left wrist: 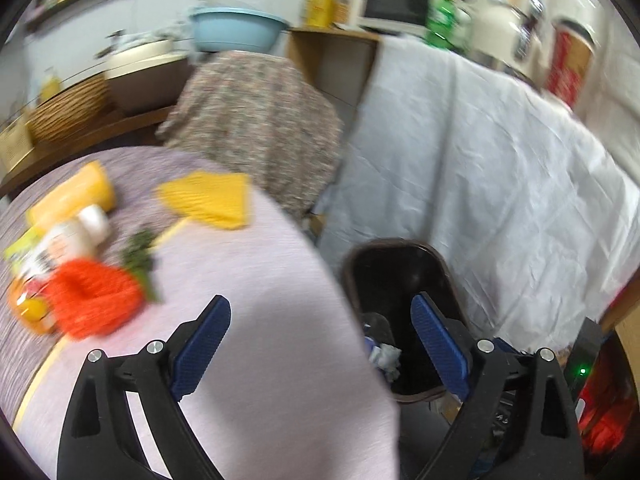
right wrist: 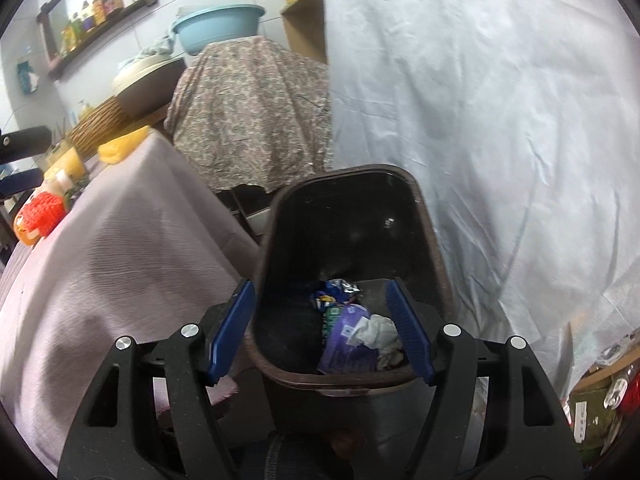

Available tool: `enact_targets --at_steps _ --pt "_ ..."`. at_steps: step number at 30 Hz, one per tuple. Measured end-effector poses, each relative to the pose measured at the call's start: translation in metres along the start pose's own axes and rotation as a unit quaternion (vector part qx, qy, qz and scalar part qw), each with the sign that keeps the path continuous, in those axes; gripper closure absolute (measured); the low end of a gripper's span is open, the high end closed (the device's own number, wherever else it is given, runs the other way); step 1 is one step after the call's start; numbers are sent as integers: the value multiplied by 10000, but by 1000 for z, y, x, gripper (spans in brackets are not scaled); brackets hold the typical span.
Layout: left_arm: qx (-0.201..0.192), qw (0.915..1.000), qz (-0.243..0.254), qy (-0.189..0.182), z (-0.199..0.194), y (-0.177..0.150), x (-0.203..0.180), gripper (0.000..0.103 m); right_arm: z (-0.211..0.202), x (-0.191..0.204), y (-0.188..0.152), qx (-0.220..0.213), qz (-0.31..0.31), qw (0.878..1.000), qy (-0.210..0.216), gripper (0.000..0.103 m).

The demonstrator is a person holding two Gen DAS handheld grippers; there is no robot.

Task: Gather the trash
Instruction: 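Grasp the orange mesh net with the left gripper while the right gripper grasps the yellow foam net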

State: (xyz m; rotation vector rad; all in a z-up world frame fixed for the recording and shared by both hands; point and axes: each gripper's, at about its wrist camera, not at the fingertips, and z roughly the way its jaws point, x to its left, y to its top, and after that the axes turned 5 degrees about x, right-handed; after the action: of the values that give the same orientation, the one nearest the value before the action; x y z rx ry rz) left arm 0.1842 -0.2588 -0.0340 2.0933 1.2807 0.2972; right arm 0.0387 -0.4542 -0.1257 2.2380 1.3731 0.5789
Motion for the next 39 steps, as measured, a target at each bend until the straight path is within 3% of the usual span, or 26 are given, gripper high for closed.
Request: enact_targets --at_steps 5,9,11,14,18,23,25,31,35,39 --pt "-269 9963 -635 504 -22 -11 51 13 -6 19 5 -47 -241 9996 103 34" --pt "-382 9874 -1292 834 -30 -20 95 15 -12 38 9 -102 -478 9986 190 34" --pt "-365 9804 -1707 912 -30 -24 120 28 -14 45 11 -133 -572 9980 233 34" --pt "-268 9745 -2106 727 -23 -26 144 37 -19 59 14 -193 -727 9967 295 34" --pt "-122 9722 -2209 769 -6 -21 157 49 -25 79 19 -259 -976 9942 361 34" --pt "-170 9705 -2313 652 -3 -25 166 78 -34 110 27 -386 -1437 9874 544 34" --pt "-245 9716 -2269 623 -8 -30 166 82 -35 122 35 -413 -1603 9836 721 34" --pt "-539 9745 -2055 720 -34 -33 158 86 -21 177 75 -440 -2425 9615 1215 34" --pt "-824 9749 -1863 897 -46 -28 149 87 9 223 105 -313 -2990 9456 1241 34" --pt "-880 9749 -1850 869 -50 -29 149 87 45 261 123 -148 -3452 9344 867 36"
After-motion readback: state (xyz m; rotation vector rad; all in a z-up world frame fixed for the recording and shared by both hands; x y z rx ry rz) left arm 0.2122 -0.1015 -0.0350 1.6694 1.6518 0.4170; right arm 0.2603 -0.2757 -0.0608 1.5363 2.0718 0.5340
